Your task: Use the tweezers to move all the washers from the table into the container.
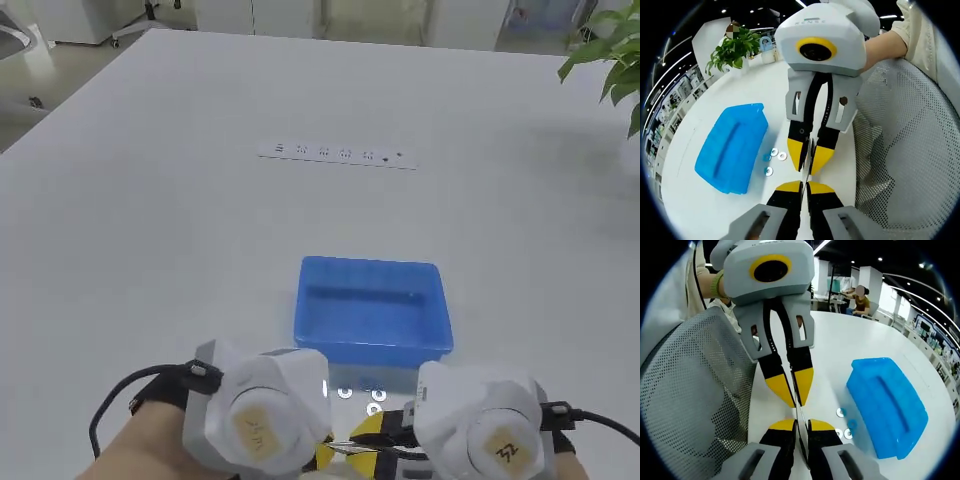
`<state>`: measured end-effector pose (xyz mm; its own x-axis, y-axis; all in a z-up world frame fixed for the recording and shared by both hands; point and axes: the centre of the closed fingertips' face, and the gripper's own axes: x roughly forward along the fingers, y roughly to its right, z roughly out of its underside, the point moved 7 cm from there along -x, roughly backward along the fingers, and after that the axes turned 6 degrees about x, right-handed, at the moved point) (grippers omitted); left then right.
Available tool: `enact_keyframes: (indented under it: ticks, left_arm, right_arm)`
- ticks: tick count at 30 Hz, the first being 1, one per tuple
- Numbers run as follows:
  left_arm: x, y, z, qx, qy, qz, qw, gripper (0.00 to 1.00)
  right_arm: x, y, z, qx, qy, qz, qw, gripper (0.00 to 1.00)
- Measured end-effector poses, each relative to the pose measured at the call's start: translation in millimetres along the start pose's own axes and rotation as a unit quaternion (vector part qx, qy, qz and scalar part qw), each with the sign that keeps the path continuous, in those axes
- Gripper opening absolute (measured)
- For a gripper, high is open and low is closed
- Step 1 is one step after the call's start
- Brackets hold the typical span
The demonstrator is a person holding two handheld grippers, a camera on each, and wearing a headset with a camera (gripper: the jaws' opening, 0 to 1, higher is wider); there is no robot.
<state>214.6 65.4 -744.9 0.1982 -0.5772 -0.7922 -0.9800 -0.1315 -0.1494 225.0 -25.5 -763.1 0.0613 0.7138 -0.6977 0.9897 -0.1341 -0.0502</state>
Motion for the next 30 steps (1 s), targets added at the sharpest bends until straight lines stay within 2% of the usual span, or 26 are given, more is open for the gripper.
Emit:
enact_keyframes:
  ticks: [6, 10, 18, 27, 30]
  left_arm:
    - [-13.1, 2.2, -11.5, 0.011, 0.011, 0.002, 0.9999, 0.00]
    - [-17.7, 5.7, -19.1, 0.020, 0.016, 0.008, 0.9996, 0.00]
    - [-20.0, 11.6, -28.5, 0.048, 0.006, 0.012, 0.9988, 0.00]
    - [-22.4, 16.6, -35.6, 0.070, -0.008, 0.017, 0.9973, 0.00]
    - [-23.0, 16.3, -38.2, 0.069, -0.010, 0.018, 0.9974, 0.00]
  right_arm:
    - [-7.4, -4.0, -5.1, -0.010, 0.004, 0.001, 0.9999, 0.05]
    - [-11.8, -9.0, -6.7, -0.029, -0.006, 0.001, 0.9996, 0.04]
    - [-16.7, -13.4, -6.7, -0.043, -0.013, -0.001, 0.9990, 0.04]
    - [-17.0, -17.1, -8.7, -0.084, -0.046, -0.012, 0.9953, 0.04]
    - [-15.5, -16.9, -7.4, -0.103, -0.068, -0.013, 0.9923, 0.04]
